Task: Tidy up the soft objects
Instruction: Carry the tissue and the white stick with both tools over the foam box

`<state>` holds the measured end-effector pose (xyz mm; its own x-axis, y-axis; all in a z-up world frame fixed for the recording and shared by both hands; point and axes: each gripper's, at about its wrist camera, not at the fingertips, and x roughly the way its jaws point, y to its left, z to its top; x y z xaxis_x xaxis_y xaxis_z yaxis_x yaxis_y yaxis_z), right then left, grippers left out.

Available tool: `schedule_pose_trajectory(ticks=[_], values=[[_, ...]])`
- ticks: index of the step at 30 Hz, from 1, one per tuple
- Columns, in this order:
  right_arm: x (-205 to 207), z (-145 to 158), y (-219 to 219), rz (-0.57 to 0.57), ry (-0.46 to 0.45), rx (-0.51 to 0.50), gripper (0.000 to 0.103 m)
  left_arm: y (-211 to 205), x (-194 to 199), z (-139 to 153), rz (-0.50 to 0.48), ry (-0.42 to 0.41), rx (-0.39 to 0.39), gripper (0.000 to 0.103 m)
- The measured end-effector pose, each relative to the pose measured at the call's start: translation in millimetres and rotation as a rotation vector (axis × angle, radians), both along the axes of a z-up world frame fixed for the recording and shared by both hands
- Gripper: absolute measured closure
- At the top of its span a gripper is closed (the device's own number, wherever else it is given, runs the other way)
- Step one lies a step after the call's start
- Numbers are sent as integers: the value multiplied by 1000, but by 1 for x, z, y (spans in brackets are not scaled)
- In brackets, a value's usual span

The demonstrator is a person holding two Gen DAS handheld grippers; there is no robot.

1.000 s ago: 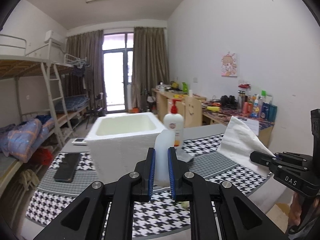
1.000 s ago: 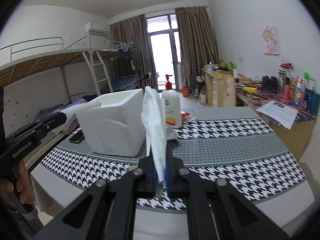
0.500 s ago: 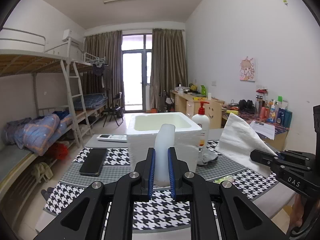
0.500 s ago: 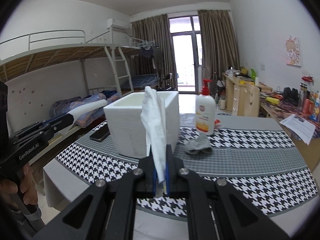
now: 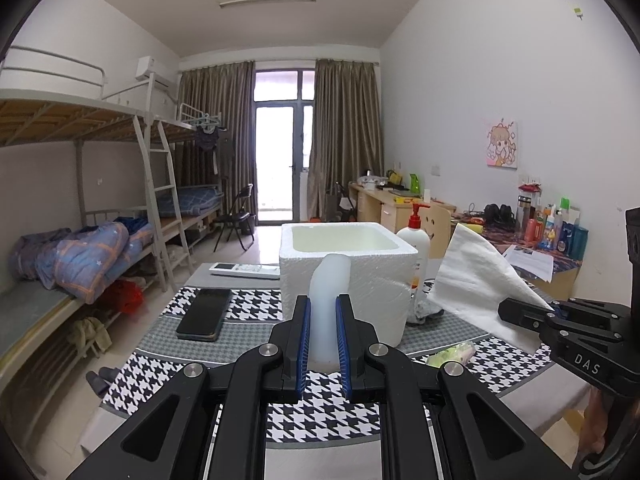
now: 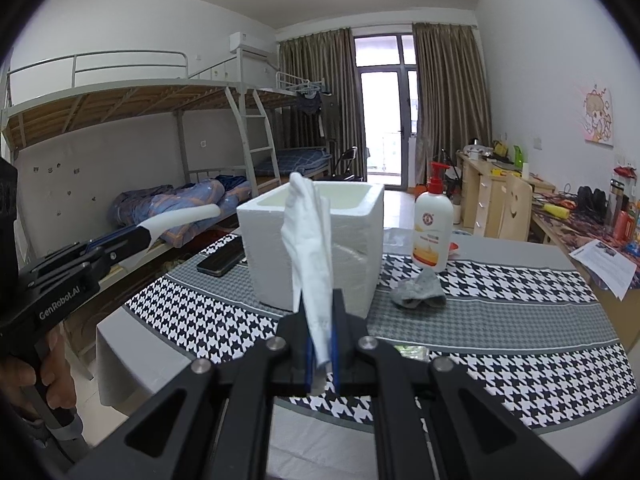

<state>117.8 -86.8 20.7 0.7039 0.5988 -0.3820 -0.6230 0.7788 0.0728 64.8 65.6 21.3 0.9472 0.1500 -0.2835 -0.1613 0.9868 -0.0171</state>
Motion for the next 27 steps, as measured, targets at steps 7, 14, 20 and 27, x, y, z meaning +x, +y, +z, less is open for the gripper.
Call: schedule_pose_trajectory(ticks=[7, 14, 20, 27], values=[[5, 2, 7, 5, -2, -13, 94, 6, -2, 0, 0, -4, -6, 89], [17, 9, 16, -8, 3, -20, 94, 14, 8, 5, -10, 2, -12, 89], [28, 23, 27, -45, 8, -21, 94, 25, 31, 22, -54, 16, -14, 89], [43, 43, 26, -81, 6, 8, 94, 29, 52, 43, -96, 25, 11, 89]])
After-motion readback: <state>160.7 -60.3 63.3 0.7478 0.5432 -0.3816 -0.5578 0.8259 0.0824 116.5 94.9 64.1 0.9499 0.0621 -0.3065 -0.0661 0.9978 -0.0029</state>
